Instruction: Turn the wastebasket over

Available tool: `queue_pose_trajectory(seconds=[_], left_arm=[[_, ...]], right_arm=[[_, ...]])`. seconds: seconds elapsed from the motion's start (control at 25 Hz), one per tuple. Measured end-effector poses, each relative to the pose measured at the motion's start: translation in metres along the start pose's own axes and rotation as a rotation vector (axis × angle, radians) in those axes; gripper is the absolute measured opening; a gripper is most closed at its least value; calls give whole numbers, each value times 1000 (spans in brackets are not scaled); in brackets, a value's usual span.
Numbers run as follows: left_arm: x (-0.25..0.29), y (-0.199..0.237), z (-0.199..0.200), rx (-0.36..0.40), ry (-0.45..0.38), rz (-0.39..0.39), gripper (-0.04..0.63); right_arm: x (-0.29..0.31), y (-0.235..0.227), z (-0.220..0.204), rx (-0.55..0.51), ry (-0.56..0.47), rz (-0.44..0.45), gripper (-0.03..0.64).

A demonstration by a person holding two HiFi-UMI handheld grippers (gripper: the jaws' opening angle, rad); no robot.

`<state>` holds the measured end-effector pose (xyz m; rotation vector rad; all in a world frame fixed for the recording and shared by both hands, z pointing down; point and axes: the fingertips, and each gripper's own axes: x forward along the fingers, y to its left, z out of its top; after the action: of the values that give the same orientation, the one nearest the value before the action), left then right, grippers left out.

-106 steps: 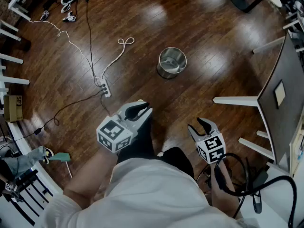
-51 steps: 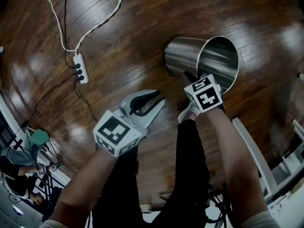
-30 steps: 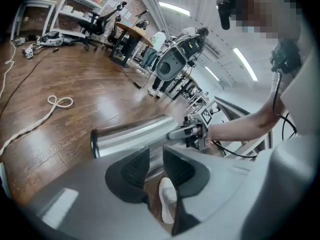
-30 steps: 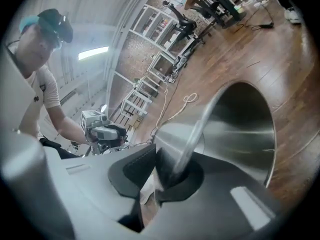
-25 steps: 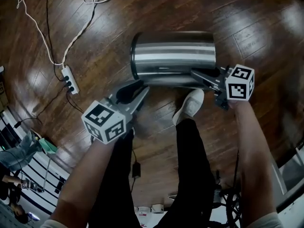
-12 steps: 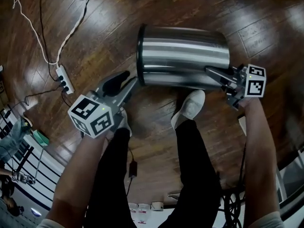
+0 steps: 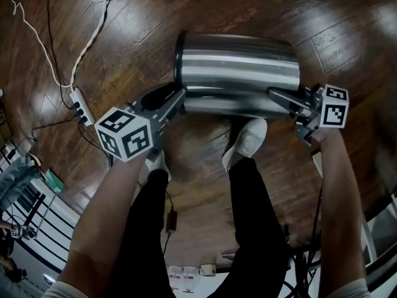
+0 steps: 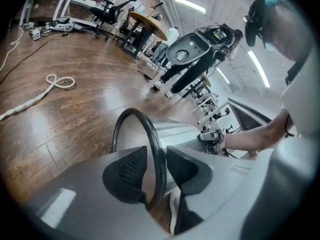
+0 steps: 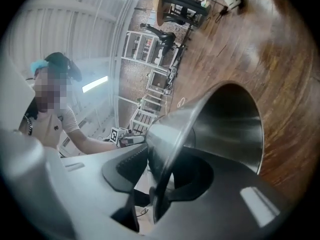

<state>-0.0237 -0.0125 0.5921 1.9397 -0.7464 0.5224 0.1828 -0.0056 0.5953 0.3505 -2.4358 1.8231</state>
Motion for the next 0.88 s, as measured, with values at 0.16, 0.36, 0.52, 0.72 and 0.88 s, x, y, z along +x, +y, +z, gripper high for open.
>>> queue_pose_trajectory(seconds=[0.16, 0.36, 0.52, 0.72, 0.88], left_arm=[[2, 0, 1, -49, 9, -45, 87], [1, 0, 0, -113, 10, -88, 69], [1, 0, 1, -139, 11, -110, 66], [3, 1, 3, -165, 22, -147, 61], [4, 2, 3, -173, 29, -187, 57]], right_arm=[[-9, -1, 0, -10, -24, -97, 121], [-27, 0, -13, -5, -37, -250, 112], [-55, -4, -16, 7, -92, -425, 123], [-69, 0, -20, -55, -74, -612, 46], [-67, -3, -20, -38, -65, -616, 44]])
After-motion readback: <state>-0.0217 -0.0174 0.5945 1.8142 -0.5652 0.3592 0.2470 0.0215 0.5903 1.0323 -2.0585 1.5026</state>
